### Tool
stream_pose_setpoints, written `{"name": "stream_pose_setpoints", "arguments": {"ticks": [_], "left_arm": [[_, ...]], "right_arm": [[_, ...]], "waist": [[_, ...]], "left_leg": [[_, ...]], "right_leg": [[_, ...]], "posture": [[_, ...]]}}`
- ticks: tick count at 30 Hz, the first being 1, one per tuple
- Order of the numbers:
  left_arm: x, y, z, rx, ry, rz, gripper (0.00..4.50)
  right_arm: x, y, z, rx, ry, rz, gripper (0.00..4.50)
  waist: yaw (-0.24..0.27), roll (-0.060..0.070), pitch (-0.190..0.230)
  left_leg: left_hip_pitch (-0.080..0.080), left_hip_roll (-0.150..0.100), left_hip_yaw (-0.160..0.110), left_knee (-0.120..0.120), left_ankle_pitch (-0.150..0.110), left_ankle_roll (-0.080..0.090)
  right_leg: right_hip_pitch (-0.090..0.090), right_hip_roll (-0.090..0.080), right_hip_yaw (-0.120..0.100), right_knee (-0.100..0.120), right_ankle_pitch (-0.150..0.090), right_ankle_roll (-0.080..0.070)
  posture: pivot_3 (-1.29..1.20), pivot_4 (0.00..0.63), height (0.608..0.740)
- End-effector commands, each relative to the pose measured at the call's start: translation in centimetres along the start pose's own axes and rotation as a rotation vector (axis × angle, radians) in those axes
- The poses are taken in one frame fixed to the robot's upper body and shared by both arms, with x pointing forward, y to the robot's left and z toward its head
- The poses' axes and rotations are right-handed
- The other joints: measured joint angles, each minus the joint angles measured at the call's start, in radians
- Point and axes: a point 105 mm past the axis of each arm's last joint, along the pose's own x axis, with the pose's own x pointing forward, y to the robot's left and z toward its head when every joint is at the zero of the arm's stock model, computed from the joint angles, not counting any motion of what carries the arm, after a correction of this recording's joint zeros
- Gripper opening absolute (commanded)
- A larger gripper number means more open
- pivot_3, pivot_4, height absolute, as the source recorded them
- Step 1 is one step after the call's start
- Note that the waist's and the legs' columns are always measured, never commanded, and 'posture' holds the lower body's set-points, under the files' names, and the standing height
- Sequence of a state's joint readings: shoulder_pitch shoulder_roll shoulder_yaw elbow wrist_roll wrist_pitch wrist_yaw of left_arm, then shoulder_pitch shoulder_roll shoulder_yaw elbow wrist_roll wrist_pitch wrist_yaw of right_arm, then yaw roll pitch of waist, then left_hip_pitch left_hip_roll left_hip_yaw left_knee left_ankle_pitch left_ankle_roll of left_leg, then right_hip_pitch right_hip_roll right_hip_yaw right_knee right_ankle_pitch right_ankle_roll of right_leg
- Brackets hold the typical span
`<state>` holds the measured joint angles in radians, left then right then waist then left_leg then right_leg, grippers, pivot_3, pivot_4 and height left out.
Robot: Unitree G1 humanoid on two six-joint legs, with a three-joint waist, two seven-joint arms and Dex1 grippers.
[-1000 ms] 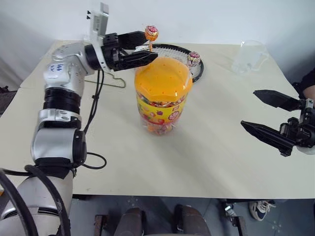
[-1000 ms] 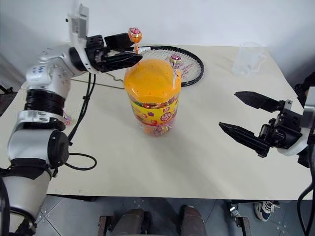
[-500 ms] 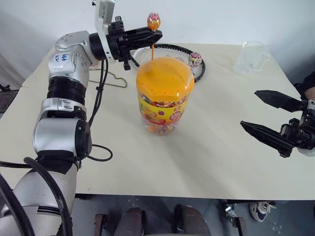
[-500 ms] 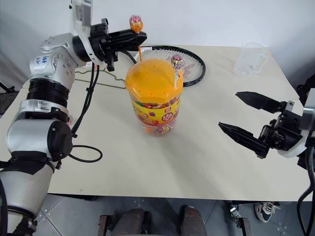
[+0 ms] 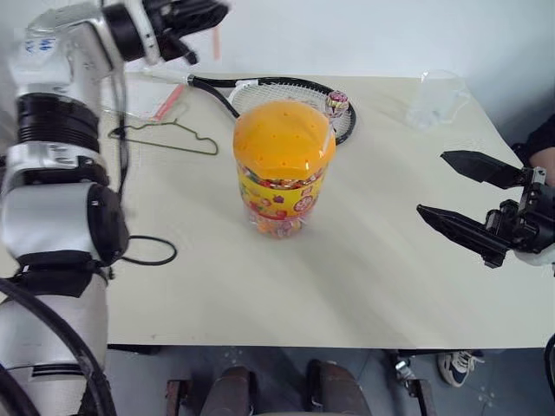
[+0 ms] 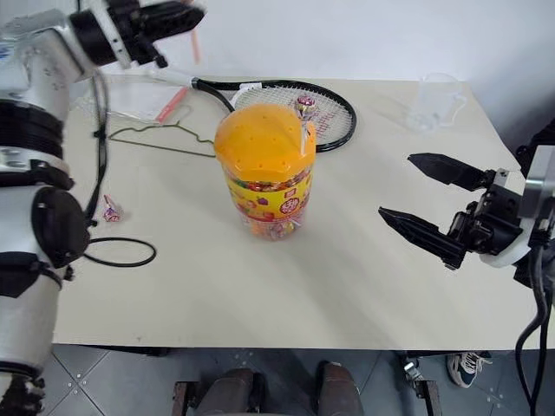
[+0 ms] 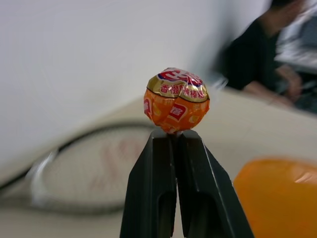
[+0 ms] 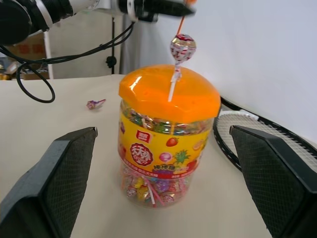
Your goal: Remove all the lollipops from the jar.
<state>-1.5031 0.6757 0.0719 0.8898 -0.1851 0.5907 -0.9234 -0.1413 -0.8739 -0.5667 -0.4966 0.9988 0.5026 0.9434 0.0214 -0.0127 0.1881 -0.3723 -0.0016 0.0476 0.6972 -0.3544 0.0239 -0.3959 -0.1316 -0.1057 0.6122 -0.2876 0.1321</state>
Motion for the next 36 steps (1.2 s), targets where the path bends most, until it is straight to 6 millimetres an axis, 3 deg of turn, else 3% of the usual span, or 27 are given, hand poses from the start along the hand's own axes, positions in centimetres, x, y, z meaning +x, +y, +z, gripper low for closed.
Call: {"name": "stream_pose_setpoints", "arguments": {"ticks": [1,3,8,16,22,27,35,36], "left_arm": [[-2.2,0.5,-0.8,-0.026,0.124,0.096,0.03],[-5.0,1.7,-4.6,-0.103,0.3,0.223,0.03],[-12.0,0.9,-12.0,-0.269,0.648,0.368,0.03],[-16.2,-2.6,-15.8,-0.376,0.859,0.344,0.03],[-21.0,-2.6,-18.2,-0.401,1.024,0.412,0.03],[-21.6,-2.1,-18.9,-0.399,1.022,0.393,0.03],[-19.3,-1.4,-18.9,-0.409,0.945,0.354,0.03],[-19.1,-1.5,-18.8,-0.411,0.946,0.345,0.54]], "right_arm": [[0.0,0.0,0.9,-0.036,-0.003,0.041,4.5],[0.2,-0.4,1.1,-0.03,0.005,0.067,4.5],[0.6,-1.5,1.1,-0.028,0.005,0.095,4.5],[1.0,-2.0,0.8,-0.025,0.002,0.128,4.5],[1.1,-2.2,0.6,-0.02,0.006,0.137,4.5],[1.1,-2.5,0.6,-0.019,0.01,0.14,4.5],[1.4,-2.7,0.5,-0.022,0.009,0.151,4.5],[1.4,-2.7,0.5,-0.024,0.008,0.152,4.5]], "waist": [[0.001,-0.001,0.001],[0.001,-0.001,0.002],[-0.006,0.0,0.003],[0.009,-0.002,0.004],[-0.009,0.002,0.006],[-0.002,0.005,0.008],[0.003,0.005,0.008],[0.002,0.005,0.008]], "left_leg": [[0.0,0.0,-0.001,0.0,0.0,0.0],[-0.001,0.002,-0.003,0.001,0.0,0.0],[0.0,0.004,-0.003,0.0,0.0,0.0],[-0.001,0.003,-0.007,0.001,-0.001,0.0],[-0.001,0.004,-0.005,0.0,-0.001,-0.001],[-0.001,0.004,-0.004,0.0,-0.001,-0.001],[-0.001,0.003,-0.003,0.0,-0.001,0.0],[-0.001,0.003,-0.003,0.0,-0.001,0.0]], "right_leg": [[0.0,0.0,0.0,0.0,0.0,0.0],[0.0,0.0,0.0,0.0,0.0,0.0],[0.0,0.0,0.002,0.0,0.0,0.0],[0.001,-0.002,0.001,0.0,0.0,0.0],[0.0,-0.001,0.001,0.0,0.0,-0.001],[-0.001,-0.002,0.001,0.0,0.0,-0.001],[-0.001,-0.002,0.002,0.0,0.0,-0.001],[-0.001,-0.002,0.002,0.0,0.0,-0.001]], "posture": [[0.0,0.15,0.74],[0.0,0.15,0.74],[0.0,0.15,0.74],[0.0,0.15,0.74],[0.0,0.15,0.74],[0.0,0.15,0.74],[0.0,0.15,0.74],[0.0,0.15,0.74]]}}
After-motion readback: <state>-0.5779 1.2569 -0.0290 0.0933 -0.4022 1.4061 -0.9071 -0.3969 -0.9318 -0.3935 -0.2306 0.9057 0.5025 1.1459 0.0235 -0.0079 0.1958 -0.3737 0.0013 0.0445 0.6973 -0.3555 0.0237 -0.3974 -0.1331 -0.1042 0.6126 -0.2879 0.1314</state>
